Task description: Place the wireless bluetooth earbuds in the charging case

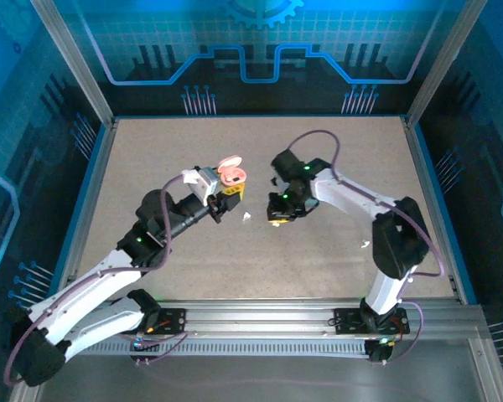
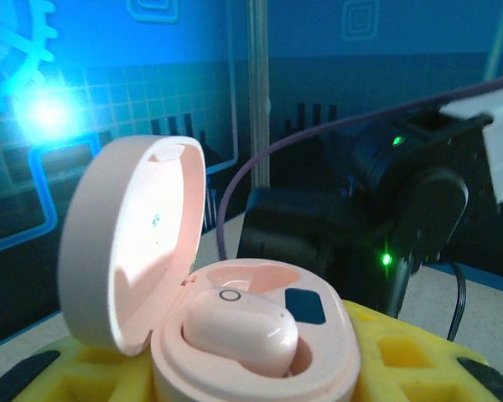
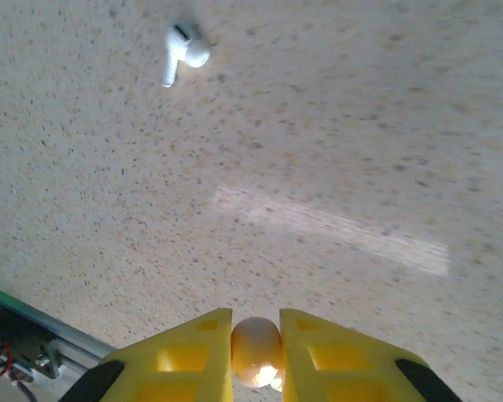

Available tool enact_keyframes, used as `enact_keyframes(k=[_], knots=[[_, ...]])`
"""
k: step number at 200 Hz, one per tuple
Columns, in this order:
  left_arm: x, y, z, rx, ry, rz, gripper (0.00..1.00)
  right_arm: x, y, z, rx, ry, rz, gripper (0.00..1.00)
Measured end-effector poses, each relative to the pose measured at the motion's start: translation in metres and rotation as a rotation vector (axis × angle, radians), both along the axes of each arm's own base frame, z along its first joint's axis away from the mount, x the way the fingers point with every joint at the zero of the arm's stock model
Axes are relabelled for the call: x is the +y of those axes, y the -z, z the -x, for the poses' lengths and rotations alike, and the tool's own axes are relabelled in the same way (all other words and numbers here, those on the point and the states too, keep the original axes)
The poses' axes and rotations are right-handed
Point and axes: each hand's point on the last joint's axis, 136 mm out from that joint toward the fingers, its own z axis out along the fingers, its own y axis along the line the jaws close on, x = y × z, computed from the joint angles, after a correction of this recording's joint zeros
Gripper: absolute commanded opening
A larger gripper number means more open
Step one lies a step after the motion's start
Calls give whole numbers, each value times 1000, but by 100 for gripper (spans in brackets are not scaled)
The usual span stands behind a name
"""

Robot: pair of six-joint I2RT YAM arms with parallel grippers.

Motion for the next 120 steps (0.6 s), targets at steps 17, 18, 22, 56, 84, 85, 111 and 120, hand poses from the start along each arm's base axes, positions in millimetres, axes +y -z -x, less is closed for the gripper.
enact_keyframes(k=[17, 18, 22, 56, 84, 85, 111, 120], knots=[[-9, 6, -6, 1, 24, -2, 36, -22, -10, -6, -15, 54, -29, 19], [-10, 7, -6, 2, 24, -3, 36, -23, -11, -7, -16, 57, -30, 19], [-12, 8, -8, 1, 28, -3, 36, -27, -13, -8, -19, 68, -38, 19], [-28, 31, -20, 21, 64, -16, 37, -56, -50, -21, -100, 141, -122, 19], [-43, 48, -25, 33, 110, -32, 37, -68, -82, -22, -162, 159, -197, 19], [-44, 49, -25, 32, 112, -32, 36, -68, -83, -22, -165, 159, -199, 20], [-55, 60, -25, 24, 153, -32, 36, -69, -113, -21, -221, 133, -259, 20], [-57, 63, -26, 19, 164, -31, 36, -67, -124, -20, -239, 120, -281, 20]])
